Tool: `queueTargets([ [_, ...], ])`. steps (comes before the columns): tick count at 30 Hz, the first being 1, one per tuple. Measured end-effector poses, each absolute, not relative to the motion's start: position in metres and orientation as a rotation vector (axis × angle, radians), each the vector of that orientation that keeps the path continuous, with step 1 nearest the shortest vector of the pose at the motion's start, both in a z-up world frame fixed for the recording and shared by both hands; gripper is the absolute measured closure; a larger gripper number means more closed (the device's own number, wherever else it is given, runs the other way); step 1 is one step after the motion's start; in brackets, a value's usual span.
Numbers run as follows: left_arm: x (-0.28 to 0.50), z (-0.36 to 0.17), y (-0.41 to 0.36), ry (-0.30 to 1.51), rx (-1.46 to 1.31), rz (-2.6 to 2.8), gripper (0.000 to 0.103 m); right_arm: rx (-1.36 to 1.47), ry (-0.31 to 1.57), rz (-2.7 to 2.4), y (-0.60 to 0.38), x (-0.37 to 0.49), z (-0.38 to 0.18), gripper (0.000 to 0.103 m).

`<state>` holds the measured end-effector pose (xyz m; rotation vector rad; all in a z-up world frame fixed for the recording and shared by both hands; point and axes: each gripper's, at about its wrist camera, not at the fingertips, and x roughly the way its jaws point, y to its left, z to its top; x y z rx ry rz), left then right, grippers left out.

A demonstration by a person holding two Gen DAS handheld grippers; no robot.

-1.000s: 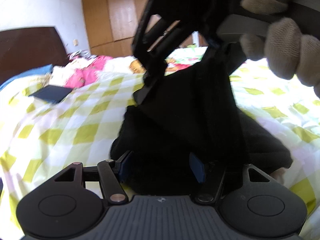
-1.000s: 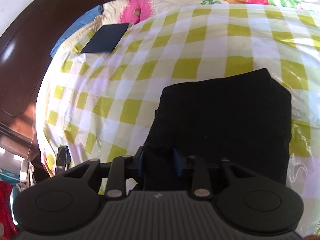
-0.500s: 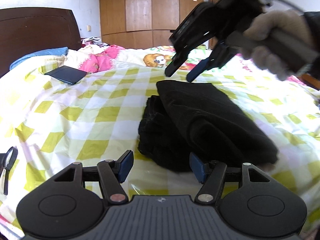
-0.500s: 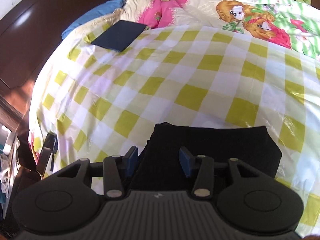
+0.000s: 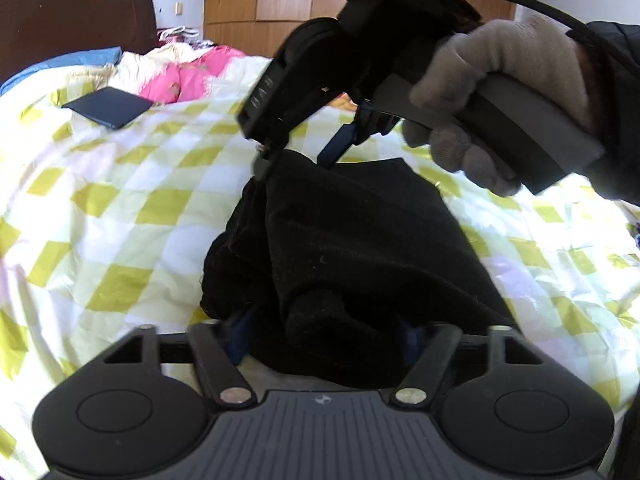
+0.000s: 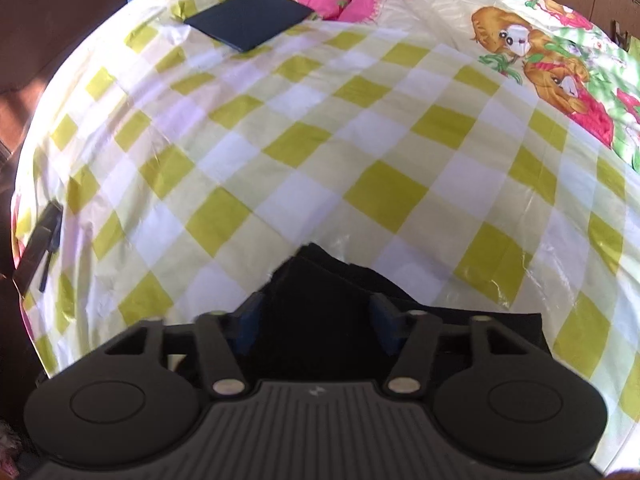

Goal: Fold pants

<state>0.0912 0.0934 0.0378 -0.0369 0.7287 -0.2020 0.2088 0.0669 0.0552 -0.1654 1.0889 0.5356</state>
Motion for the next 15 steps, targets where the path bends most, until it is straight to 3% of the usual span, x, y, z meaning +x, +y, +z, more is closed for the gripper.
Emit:
queueTargets([
  [1,0.093,0.037,0.093,0.740,-0.044,-0.216,0.049,-0.138,1.099,0.547,0.061,0.210,0.054,0.070],
  [2,0.093,0.038,0.092,0.743,-0.051,-0.222,0.053,-0.106,1.099,0.558,0.054,0.209,0.056,0.078],
  [5,0.087,0.048,0.089,0.704,-0.016,-0.228,0.064,-0.022,1.056,0.580,0.030,0.198,0.076,0.085],
  [11,0.074,0.084,0.083,0.591,0.015,-0.288,0.066,0.170,0.951,0.568,-0.025,0.181,0.126,0.086],
  [15,0.074,0.092,0.099,0.564,-0.016,-0.269,0.066,0.174,0.931,0.586,-0.009,0.188,0.132,0.086],
])
